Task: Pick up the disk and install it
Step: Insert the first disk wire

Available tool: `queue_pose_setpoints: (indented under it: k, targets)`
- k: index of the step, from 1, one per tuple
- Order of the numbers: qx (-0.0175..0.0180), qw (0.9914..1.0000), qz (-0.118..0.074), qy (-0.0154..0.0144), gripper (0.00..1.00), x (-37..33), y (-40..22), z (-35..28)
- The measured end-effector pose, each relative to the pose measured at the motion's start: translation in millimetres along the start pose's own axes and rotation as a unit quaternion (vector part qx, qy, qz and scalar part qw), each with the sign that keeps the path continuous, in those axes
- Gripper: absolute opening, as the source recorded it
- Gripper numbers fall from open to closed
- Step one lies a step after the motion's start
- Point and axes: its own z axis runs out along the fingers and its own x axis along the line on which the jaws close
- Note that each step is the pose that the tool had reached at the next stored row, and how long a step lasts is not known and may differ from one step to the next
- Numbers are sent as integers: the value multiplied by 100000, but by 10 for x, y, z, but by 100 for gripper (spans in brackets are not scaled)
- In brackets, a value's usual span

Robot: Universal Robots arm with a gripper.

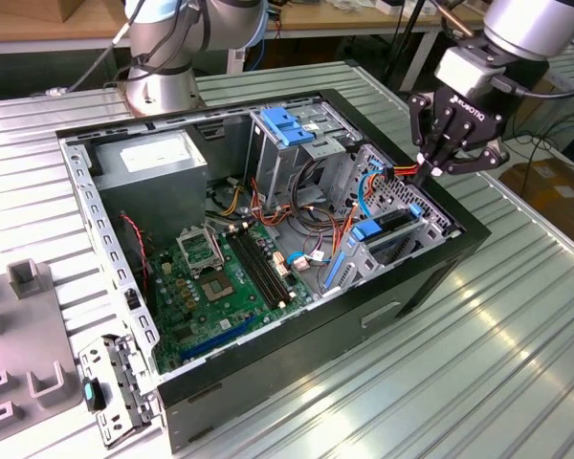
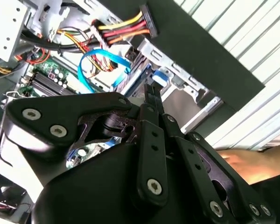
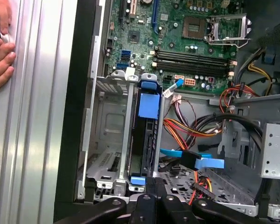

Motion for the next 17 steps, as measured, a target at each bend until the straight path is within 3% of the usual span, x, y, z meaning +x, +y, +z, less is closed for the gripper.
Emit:
queue_pose_setpoints:
  k: [2, 4, 6, 8, 17]
  targets:
    - [-5, 99999, -338, 6, 11, -26, -15, 1]
    - [-63, 99967, -2556, 54, 11, -31, -18, 3]
    - [-117, 99899, -4494, 90, 11, -31, -19, 5]
    - [-189, 99741, -7189, 142, 11, -35, -29, 8]
    - [-224, 99644, -8424, 164, 11, -114, -173, 8]
